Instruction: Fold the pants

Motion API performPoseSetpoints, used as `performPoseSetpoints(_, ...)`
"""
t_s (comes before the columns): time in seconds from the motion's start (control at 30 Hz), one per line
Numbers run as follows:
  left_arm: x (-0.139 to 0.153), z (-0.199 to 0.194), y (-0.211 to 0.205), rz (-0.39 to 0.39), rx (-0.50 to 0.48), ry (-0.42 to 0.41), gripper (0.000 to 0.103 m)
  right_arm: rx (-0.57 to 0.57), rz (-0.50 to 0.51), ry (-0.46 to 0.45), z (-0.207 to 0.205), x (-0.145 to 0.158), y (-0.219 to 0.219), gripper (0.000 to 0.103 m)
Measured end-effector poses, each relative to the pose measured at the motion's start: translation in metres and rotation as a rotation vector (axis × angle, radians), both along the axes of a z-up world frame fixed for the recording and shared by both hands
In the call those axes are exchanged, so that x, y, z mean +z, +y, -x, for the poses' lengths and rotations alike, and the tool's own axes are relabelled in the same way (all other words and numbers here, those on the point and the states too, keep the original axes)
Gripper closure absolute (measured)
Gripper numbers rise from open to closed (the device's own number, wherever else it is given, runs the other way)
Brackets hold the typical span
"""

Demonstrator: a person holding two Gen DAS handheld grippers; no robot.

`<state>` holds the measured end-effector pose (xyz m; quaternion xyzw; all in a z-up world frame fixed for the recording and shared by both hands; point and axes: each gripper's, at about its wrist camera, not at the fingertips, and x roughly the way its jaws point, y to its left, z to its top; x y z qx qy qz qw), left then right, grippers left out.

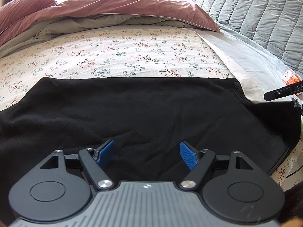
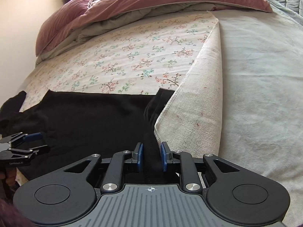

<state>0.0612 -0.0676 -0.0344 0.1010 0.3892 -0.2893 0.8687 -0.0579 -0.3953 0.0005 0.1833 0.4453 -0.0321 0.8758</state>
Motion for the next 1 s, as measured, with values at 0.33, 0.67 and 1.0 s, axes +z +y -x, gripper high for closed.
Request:
performPoseSetpoints(0.33,-0.001,-0.001,-0.003,-0.009,-0.012,0.008,0.016,-0.045,0.08,0.005,0.009,0.005,-0.002,0.072)
performPoseSetpoints(0.67,-0.004,-0.001,-0.006,-0.029,-0.034,0.004,0.016,0.124,0.219,0.139,-0.004,-0.029,0.05,0.07)
performPoseSetpoints(1.0,-0.004,0.004,-0.007,-0.046,-0.053,-0.011,0.016,0.141,0.288,0.149,-0.002,-0.026,0.064,0.092)
